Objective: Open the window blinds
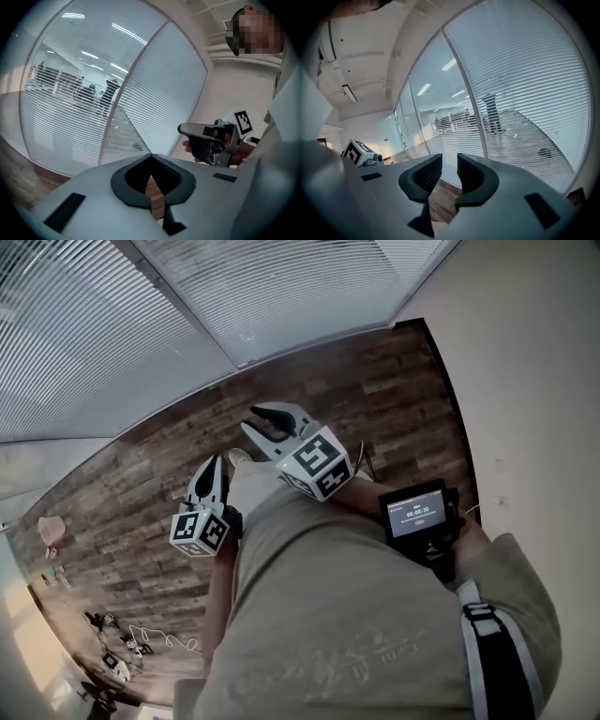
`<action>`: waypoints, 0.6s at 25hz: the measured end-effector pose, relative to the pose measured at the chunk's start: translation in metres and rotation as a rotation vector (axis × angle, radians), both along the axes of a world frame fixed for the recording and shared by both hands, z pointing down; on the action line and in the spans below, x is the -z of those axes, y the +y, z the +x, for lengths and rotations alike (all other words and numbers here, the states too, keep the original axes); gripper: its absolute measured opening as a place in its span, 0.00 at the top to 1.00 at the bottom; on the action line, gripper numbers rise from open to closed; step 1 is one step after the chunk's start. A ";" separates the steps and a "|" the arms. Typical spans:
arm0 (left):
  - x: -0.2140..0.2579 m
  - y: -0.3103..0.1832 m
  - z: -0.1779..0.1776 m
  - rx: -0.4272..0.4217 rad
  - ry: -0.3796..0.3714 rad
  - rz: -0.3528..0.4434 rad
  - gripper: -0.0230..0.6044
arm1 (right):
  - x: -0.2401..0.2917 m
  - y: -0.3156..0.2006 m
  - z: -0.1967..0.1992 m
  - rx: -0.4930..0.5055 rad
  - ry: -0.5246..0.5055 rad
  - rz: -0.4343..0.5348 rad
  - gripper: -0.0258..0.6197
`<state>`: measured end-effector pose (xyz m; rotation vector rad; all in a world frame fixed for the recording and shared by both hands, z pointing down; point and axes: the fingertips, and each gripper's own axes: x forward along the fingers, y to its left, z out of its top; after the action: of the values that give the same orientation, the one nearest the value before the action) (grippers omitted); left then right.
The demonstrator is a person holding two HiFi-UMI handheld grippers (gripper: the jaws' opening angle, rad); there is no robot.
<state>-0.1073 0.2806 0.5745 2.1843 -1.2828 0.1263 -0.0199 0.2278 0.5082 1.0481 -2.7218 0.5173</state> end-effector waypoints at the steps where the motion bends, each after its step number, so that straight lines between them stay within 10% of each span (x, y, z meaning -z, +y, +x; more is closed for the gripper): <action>1: -0.002 0.000 -0.008 0.015 0.000 0.000 0.94 | -0.001 -0.001 -0.006 0.007 -0.002 0.005 0.82; 15: 0.032 0.066 -0.054 0.069 -0.053 0.029 0.94 | 0.030 0.050 -0.055 0.041 -0.070 -0.006 0.82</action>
<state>-0.1609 0.3469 0.5423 2.1707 -1.3964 0.1402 -0.0753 0.2775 0.4783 0.9888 -2.7939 0.5655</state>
